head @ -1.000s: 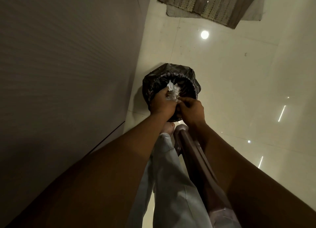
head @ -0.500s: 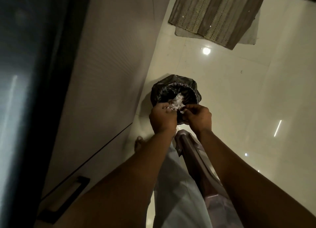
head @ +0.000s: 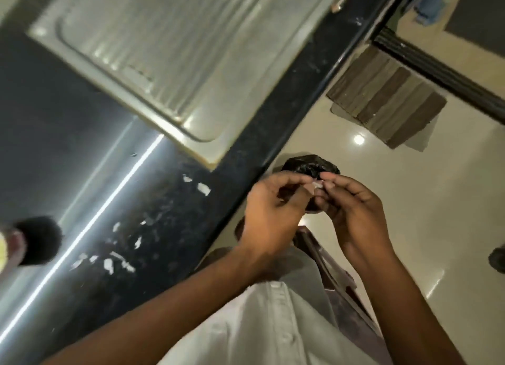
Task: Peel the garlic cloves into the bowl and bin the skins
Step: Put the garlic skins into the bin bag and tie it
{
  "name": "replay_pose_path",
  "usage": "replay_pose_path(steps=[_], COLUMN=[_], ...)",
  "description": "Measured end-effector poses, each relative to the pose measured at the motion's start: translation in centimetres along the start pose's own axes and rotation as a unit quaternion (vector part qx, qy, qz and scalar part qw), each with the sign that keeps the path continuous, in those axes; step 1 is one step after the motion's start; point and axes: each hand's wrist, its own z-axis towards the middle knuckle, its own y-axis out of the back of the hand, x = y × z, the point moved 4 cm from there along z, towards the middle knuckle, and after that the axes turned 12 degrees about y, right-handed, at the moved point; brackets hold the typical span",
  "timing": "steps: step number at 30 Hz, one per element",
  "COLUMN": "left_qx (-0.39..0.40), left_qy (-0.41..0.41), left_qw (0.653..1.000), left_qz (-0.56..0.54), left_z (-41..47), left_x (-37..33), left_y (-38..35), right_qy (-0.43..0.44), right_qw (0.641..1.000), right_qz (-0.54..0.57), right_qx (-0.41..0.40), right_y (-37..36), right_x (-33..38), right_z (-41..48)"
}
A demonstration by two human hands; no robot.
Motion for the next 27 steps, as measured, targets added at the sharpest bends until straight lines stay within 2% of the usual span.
replay_pose_path(steps=[5,9,11,12,13,15,17,20,24,27], left_qx=[-0.109,-0.204,-0.254,-0.284,-0.309,-0.355,-0.386,-0.412,-0.444,-0.454], left_qy=[-0.064,-0.026,-0.009,-0.003,0.004,0.017,0.031,0.054,0.053,0.050], left_qw=[0.991,0.976,0.963,0.955,0.947,0.930,0.918,0.904,0.889,0.884], left_qz=[0.042,0.078,0.085,0.084,0.087,0.089,0.091,0.098,0.101,0.097], left_z=[-7.4,-11.7,-13.4,-14.4,-15.1,-16.6,-17.8,-18.5,-18.7,-18.9], left_x=[-3.6,-0.3,1.9,3.1,4.1,6.1,7.7,9.2,10.1,10.2], left_y=[10.7,18.0,20.7,21.9,23.0,24.6,25.9,27.3,28.7,29.2], right_qy=[-0.019,0.011,0.072,0.114,0.166,0.269,0.314,0.339,0.368,0.387], right_qw=[0.987,0.946,0.905,0.873,0.833,0.727,0.659,0.614,0.589,0.538], right_qz=[-0.023,-0.160,-0.259,-0.316,-0.377,-0.499,-0.567,-0.610,-0.603,-0.612], right_qx=[0.156,0.280,0.330,0.353,0.370,0.387,0.382,0.368,0.392,0.431], right_y=[-8.1,-13.7,-15.8,-16.7,-17.3,-18.2,-18.6,-19.0,-20.3,-22.5], right_x=[2.3,0.9,0.0,-0.5,-0.9,-1.4,-1.8,-2.5,-4.4,-6.6], right_z=[-4.2,-6.0,-6.3,-6.3,-6.2,-5.9,-5.8,-5.8,-7.5,-9.8])
